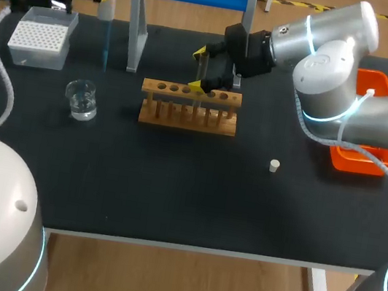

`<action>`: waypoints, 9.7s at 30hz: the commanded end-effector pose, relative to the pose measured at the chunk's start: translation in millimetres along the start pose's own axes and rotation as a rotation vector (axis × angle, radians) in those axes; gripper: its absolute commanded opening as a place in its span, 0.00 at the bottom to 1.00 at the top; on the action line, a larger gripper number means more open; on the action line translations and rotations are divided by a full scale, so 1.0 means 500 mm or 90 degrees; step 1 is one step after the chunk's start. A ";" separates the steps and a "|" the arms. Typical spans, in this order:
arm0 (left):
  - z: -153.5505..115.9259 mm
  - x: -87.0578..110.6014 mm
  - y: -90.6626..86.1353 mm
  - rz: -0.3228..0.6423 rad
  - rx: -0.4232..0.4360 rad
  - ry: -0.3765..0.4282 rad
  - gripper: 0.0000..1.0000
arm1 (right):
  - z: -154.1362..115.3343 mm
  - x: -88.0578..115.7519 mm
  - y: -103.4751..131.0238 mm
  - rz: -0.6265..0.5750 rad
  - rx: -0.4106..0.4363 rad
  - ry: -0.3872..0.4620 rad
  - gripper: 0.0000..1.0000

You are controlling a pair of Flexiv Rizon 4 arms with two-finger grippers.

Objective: Invert the test tube, pick up the pipette, mount the tip to pipette, aspirate from beaker and dispense into the tube, eject the tip, return the pipette, and cap with the stopper.

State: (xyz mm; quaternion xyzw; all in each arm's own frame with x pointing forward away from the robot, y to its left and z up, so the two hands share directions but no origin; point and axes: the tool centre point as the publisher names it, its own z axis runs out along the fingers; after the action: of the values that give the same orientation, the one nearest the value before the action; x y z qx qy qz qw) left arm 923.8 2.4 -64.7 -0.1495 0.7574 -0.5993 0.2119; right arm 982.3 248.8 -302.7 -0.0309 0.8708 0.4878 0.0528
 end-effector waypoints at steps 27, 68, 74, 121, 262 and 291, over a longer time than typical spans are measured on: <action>0.182 0.001 -0.176 -0.053 0.033 0.140 0.00 | -0.002 -0.002 0.001 0.000 0.002 0.003 1.00; 0.324 0.036 -0.212 -0.096 0.069 0.212 0.00 | -0.002 -0.002 0.001 0.000 0.002 0.003 1.00; 0.336 0.041 -0.211 -0.101 0.069 0.221 0.00 | -0.002 -0.002 0.001 0.000 0.002 0.003 1.00; 0.352 0.042 -0.154 -0.072 0.049 0.201 0.00 | -0.002 -0.002 0.001 0.000 0.002 0.003 1.00; 0.371 0.122 -0.107 0.047 0.023 0.239 0.00 | -0.002 -0.002 0.001 0.000 0.002 0.003 1.00; 0.381 0.115 -0.085 0.031 0.009 0.234 0.00 | -0.002 -0.002 0.001 0.000 0.002 0.003 1.00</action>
State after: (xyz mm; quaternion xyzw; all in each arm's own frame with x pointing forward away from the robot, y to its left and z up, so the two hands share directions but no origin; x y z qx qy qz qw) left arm 966.6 -195.2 -67.6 -0.0179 0.7815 -0.6177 0.0865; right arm 982.3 248.7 -302.7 -0.0309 0.8710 0.4875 0.0528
